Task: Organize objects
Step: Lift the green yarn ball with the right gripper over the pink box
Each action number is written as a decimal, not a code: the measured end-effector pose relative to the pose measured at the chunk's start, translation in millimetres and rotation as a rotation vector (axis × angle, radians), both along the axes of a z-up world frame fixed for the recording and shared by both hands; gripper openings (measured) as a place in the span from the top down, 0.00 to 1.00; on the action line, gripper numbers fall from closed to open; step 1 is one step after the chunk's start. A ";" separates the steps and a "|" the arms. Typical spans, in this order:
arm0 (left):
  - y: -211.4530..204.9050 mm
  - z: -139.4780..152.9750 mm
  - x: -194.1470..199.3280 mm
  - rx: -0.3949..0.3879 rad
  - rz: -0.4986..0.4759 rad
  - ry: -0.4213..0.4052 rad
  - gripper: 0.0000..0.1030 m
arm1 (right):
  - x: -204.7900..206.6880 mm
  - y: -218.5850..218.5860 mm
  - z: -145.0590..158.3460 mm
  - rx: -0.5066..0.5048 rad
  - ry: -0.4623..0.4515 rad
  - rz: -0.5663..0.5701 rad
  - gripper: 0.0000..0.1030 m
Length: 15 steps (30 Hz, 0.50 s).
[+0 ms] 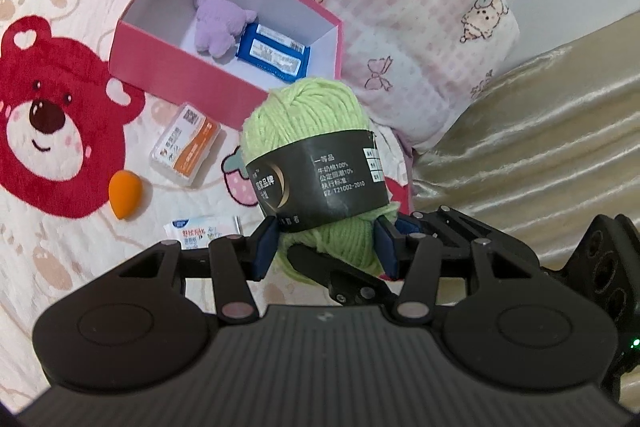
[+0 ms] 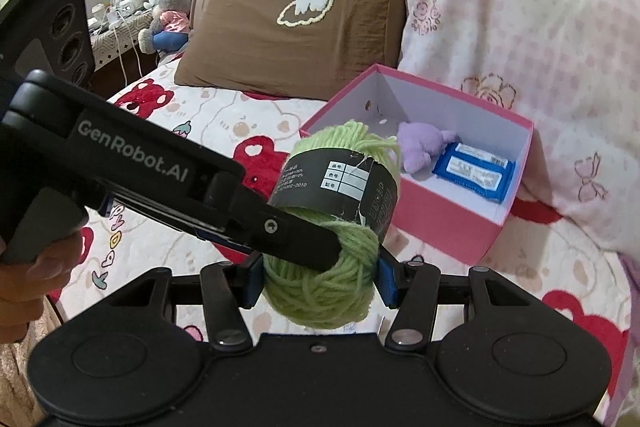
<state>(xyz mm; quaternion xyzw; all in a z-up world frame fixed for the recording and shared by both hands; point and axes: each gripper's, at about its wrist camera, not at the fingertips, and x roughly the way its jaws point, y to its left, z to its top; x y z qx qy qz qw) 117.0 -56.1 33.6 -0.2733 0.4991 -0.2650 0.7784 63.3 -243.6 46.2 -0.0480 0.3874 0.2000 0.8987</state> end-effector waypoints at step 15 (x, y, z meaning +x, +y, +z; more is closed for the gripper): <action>-4.1 38.2 55.4 -0.020 0.017 -0.046 0.52 | 61.3 -3.9 50.0 -0.066 0.029 0.033 0.43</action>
